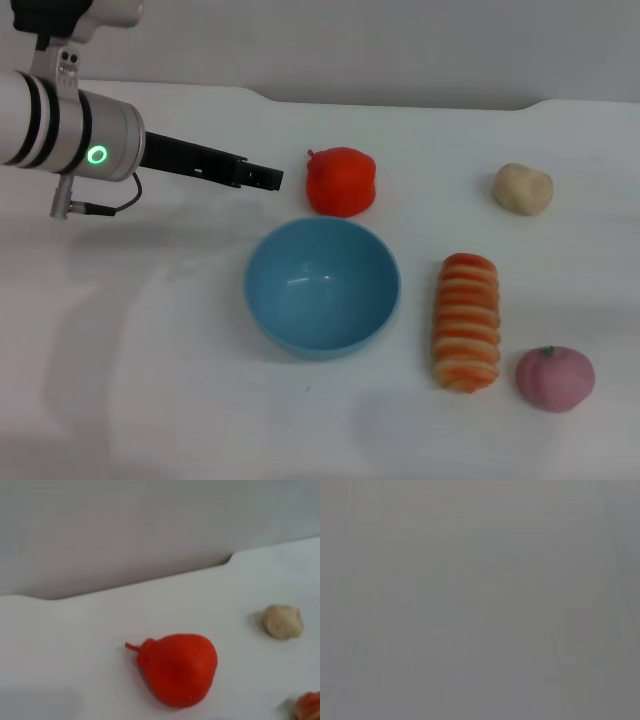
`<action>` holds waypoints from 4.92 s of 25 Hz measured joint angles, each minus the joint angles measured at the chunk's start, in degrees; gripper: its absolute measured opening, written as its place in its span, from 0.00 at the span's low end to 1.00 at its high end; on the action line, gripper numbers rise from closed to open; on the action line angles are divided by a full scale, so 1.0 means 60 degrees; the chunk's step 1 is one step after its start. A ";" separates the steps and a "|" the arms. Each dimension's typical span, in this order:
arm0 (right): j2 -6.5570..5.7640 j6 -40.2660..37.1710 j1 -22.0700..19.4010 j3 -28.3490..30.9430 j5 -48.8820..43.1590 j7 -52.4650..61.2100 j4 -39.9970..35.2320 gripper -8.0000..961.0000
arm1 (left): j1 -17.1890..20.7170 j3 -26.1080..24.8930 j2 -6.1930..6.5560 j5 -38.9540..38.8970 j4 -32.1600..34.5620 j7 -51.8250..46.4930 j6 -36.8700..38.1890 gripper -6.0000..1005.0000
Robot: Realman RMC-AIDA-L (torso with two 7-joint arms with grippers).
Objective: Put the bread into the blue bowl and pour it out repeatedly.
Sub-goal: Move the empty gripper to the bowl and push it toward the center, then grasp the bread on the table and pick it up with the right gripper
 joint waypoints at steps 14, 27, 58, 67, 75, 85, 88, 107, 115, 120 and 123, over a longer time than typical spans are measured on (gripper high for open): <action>0.0027 0.0329 0.0045 -0.0014 -0.0015 0.0001 -0.0018 0.60 | -0.0492 0.0827 -0.0020 0.1573 0.0543 -0.1314 0.1198 0.69; 0.0040 0.0329 0.0084 -0.0014 -0.0015 0.0001 -0.0007 0.60 | -0.1208 0.0967 -0.0033 0.1696 -0.1056 -0.1349 0.0741 0.68; 0.0056 0.0325 0.0068 -0.0014 -0.0014 0.0001 -0.0001 0.60 | -0.2068 0.2056 -0.0120 0.1614 -0.3193 -0.1364 -0.0349 0.68; 0.0056 0.0326 0.0040 -0.0014 -0.0014 0.0001 -0.0001 0.59 | -0.2095 0.2110 -0.0135 0.1604 -0.3407 -0.1375 -0.0316 0.51; 0.0056 0.0305 0.0026 -0.0014 -0.0014 0.0001 -0.0001 0.59 | -0.2148 0.2109 -0.0137 0.1492 -0.3430 -0.1428 -0.0218 0.31; 0.0115 0.0300 0.0136 0.0148 0.0405 0.1239 0.0243 0.59 | -0.2227 0.1849 -0.0093 0.1461 -0.3382 -0.1885 0.0081 0.02; 0.0090 0.0729 0.0241 0.0092 0.0512 0.2916 0.0241 0.59 | -0.2249 0.1465 -0.0084 0.1460 -0.3354 -0.2063 0.0127 0.00; -0.0891 0.2189 0.0829 -0.3174 -1.1296 1.7585 -0.4556 0.59 | -0.1447 -0.0002 -0.0040 0.0493 -0.2830 -0.2079 -0.1027 0.00; -0.1253 -0.1480 0.2230 -0.3225 -1.5682 1.9585 -0.5957 0.59 | -0.1306 -0.0228 -0.0036 0.0493 -0.2822 -0.2037 -0.1095 0.00; -0.0911 -0.1938 0.2948 -0.4091 -1.6734 1.9757 -0.5921 0.59 | -0.1287 -0.0222 -0.0049 0.0466 -0.2837 -0.2033 -0.1233 0.00; -0.0616 -0.1869 0.3152 -0.4736 -1.6758 1.9770 -0.5786 0.59 | -0.1273 -0.0232 -0.0057 0.0403 -0.2828 -0.2030 -0.1248 0.00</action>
